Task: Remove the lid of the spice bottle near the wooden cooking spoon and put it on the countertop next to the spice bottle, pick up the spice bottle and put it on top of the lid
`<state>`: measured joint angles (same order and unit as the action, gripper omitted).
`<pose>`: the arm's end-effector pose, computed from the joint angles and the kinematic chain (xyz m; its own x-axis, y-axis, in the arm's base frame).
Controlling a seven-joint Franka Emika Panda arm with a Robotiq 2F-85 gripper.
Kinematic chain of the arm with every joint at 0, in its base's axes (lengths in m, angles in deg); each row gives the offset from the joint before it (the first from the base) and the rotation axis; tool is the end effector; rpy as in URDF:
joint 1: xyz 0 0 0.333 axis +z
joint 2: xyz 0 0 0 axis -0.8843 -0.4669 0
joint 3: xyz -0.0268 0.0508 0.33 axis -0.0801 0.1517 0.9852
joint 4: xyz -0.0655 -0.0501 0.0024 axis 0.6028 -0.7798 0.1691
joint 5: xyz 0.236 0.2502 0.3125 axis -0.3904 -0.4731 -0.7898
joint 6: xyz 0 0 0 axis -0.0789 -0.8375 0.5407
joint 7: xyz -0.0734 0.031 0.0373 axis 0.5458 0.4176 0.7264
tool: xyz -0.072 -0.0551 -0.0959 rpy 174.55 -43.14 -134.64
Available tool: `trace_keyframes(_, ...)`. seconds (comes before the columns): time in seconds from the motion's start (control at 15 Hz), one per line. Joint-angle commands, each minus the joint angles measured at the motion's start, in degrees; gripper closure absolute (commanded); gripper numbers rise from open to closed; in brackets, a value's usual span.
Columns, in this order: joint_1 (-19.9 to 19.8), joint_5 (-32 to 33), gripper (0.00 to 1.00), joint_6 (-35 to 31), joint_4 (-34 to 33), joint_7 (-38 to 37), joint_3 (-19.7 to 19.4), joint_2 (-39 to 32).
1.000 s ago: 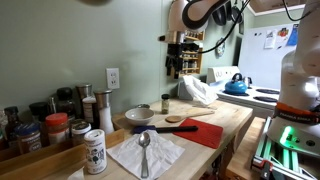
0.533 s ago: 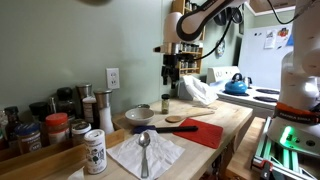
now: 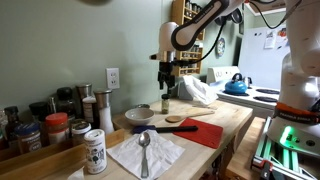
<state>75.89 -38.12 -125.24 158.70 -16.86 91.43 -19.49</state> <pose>0.5641 0.2576 0.2696 0.3281 0.9445 -0.0137 0.9423 -0.3263 0.0750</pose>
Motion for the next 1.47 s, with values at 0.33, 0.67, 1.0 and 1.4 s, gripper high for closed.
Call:
trace_keyframes(0.33, -1.4, 2.88, 0.0, -3.97, -0.66, -0.61, 0.77, -3.82)
trace_keyframes(0.67, -1.95, 2.84, 0.0, -4.23, -0.15, -0.51, 0.77, -4.19)
trace_keyframes(1.0, -2.35, 2.73, 0.04, -4.58, 0.01, -0.64, 0.78, -4.38)
trace_keyframes(1.4, -2.68, 2.76, 0.11, -5.46, 0.21, -0.68, 0.7, -4.2)
